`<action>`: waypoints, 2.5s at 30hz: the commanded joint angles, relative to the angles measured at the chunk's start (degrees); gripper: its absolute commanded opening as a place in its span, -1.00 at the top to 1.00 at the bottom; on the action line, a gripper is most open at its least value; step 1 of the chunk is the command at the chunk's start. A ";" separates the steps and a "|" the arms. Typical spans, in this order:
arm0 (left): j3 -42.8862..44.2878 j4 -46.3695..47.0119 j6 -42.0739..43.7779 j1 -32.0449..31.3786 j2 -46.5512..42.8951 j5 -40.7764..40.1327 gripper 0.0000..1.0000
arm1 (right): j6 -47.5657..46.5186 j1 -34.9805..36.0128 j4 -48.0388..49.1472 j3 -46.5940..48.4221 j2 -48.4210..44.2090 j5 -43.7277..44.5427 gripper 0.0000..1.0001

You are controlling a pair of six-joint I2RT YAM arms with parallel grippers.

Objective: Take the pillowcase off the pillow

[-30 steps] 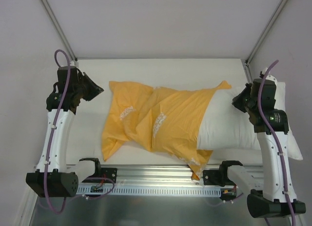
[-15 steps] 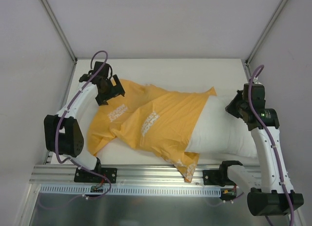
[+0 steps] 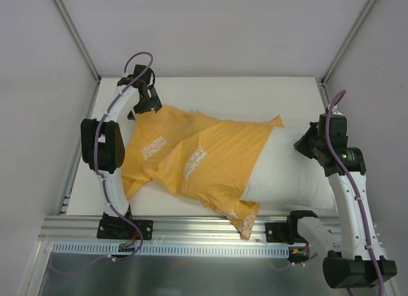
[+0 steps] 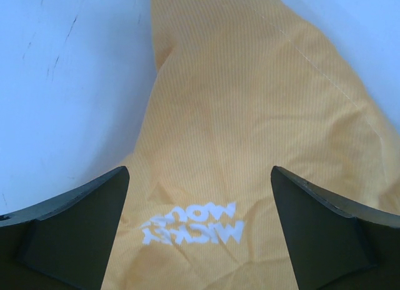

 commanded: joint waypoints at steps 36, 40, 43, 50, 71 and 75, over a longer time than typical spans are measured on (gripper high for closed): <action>-19.75 -2.65 -11.41 43.56 -31.85 18.56 1.00 | 1.60 -14.54 0.33 -5.52 -4.68 -1.46 0.99; -22.04 -2.22 -13.43 44.97 -33.96 19.08 1.00 | 1.95 -14.54 0.68 -5.09 -4.77 -2.78 0.99; -22.48 -1.69 -12.30 44.45 -33.26 20.75 1.00 | 1.78 -14.45 0.94 -5.52 -4.50 -4.61 0.99; -19.23 -1.42 -1.13 23.64 -35.27 11.90 -0.97 | 2.57 -12.79 3.23 -7.55 -4.33 -7.09 0.98; -4.02 -6.35 -18.25 -12.16 -13.57 14.08 -0.84 | 3.10 -5.49 2.88 -6.32 -3.63 -2.08 0.99; -8.05 -6.34 -27.21 -12.51 -13.13 11.97 -0.86 | 3.10 -5.49 3.23 -6.75 -3.71 -2.60 0.99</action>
